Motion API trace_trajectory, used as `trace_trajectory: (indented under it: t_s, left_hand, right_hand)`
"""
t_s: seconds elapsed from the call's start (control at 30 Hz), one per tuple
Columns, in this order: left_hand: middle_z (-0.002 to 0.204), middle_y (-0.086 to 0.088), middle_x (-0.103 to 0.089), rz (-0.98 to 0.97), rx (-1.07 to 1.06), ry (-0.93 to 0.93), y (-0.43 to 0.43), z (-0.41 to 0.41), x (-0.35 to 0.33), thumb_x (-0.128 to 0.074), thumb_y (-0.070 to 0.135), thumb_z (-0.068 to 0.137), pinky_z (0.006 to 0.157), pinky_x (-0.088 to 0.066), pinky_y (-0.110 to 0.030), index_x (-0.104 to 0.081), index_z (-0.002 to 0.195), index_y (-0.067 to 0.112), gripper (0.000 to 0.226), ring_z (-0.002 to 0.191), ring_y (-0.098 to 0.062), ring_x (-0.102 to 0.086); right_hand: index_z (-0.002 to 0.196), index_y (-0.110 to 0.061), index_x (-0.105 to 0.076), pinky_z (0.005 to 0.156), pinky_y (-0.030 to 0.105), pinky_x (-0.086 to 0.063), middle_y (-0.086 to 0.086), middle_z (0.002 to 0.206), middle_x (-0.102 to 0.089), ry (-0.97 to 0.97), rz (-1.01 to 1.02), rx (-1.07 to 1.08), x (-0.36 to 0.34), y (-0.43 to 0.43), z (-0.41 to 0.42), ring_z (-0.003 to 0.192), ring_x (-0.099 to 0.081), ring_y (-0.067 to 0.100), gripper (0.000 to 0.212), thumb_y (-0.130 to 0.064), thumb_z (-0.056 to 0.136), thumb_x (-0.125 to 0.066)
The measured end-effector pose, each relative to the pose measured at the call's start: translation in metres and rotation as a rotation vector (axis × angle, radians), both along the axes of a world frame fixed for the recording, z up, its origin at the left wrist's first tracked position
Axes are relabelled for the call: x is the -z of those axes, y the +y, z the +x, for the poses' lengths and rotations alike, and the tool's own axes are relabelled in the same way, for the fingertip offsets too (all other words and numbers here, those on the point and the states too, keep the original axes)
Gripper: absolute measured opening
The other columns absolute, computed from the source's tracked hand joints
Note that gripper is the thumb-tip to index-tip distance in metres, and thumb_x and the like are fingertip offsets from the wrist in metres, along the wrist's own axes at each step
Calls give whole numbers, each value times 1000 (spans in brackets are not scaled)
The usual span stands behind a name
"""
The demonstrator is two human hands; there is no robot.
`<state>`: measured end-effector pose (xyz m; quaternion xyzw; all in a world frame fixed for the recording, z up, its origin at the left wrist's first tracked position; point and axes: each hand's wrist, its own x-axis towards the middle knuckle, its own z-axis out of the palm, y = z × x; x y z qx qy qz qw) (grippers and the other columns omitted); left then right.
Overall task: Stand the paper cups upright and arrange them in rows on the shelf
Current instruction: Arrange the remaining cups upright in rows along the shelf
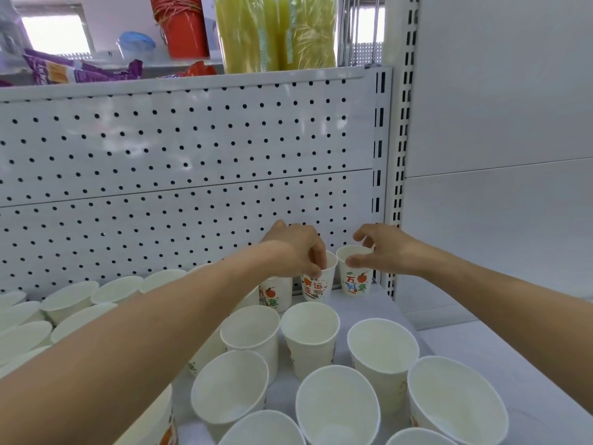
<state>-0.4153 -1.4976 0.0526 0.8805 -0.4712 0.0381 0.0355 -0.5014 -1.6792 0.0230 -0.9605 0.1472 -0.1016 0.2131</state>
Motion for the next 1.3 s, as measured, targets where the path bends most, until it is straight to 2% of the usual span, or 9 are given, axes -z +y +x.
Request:
trace_trajectory:
  t_s: [0.1, 0.23, 0.4, 0.57, 0.73, 0.97, 1.07, 1.17, 1.3]
  left_hand:
    - [90, 18, -66, -21, 10, -18, 3, 0, -1, -73, 43, 80, 99, -35, -36, -68, 88, 34, 14, 93, -8, -58]
    - [89, 20, -69, -217, 12, 84, 32, 6, -25, -67, 45, 83, 94, -47, -31, -71, 94, 33, 17, 88, 2, -62]
    - [97, 19, -69, -26, -89, 146, 70, 15, -28, -75, 40, 79, 77, -47, -21, -71, 97, 34, 19, 93, 0, -61]
    - [85, 19, -71, 38, -145, 49, 61, 19, -8, -77, 34, 78, 81, -54, -28, -76, 87, 32, 10, 83, -3, -64]
    - [92, 14, -72, 37, -119, -33, 52, 19, -2, -73, 35, 81, 74, -55, -29, -76, 91, 29, 12, 82, -9, -65]
    - [83, 18, -70, -124, -83, 9, 86, 17, -22, -65, 43, 87, 75, -56, -29, -75, 91, 30, 17, 76, -3, -65]
    - [79, 19, -68, -85, -103, 56, 120, 20, -31, -66, 31, 88, 77, -55, -22, -75, 92, 27, 10, 74, 4, -63]
    - [87, 19, -67, -7, -162, 69, 148, 29, -32, -68, 21, 88, 80, -52, -18, -74, 97, 27, 13, 79, 7, -59]
    - [96, 18, -63, 102, -247, 30, 160, 37, -19, -75, 23, 81, 74, -47, -18, -70, 102, 30, 23, 87, -2, -57]
  right_hand:
    - [136, -23, -45, 83, 27, -45, 1, 130, -54, 9, -12, -4, 0, 0, 0, 101, -52, 14, 66, -51, 81, -69]
    - [135, -26, -47, 91, 34, -49, -3, 132, -53, -63, -96, -19, -4, 2, -8, 110, -53, 13, 59, -55, 85, -61]
    - [127, -34, -56, 100, 34, -42, -10, 131, -54, -207, -188, -206, -11, 27, -11, 121, -46, 10, 40, -46, 89, -60]
    - [124, -38, -57, 94, 33, -42, -11, 126, -56, -126, -301, -302, -12, 52, 5, 117, -47, 12, 36, -47, 89, -60]
    - [121, -34, -59, 88, 30, -46, -11, 116, -58, -47, -289, -317, -9, 59, 11, 105, -52, 9, 30, -41, 91, -59]
    - [119, -39, -60, 90, 30, -45, -15, 116, -58, -105, -303, -362, -15, 70, 9, 108, -50, 6, 27, -40, 92, -58]
    - [116, -39, -63, 91, 31, -47, -17, 112, -60, -130, -277, -456, -23, 89, 12, 104, -50, 2, 24, -32, 93, -59]
    - [112, -36, -66, 81, 29, -50, -17, 107, -58, -58, -267, -598, -28, 114, 18, 90, -53, 4, 27, -21, 90, -65]
    - [112, -37, -67, 73, 28, -46, -19, 105, -53, 20, -430, -687, -26, 138, 31, 78, -45, 0, 32, -20, 85, -69]
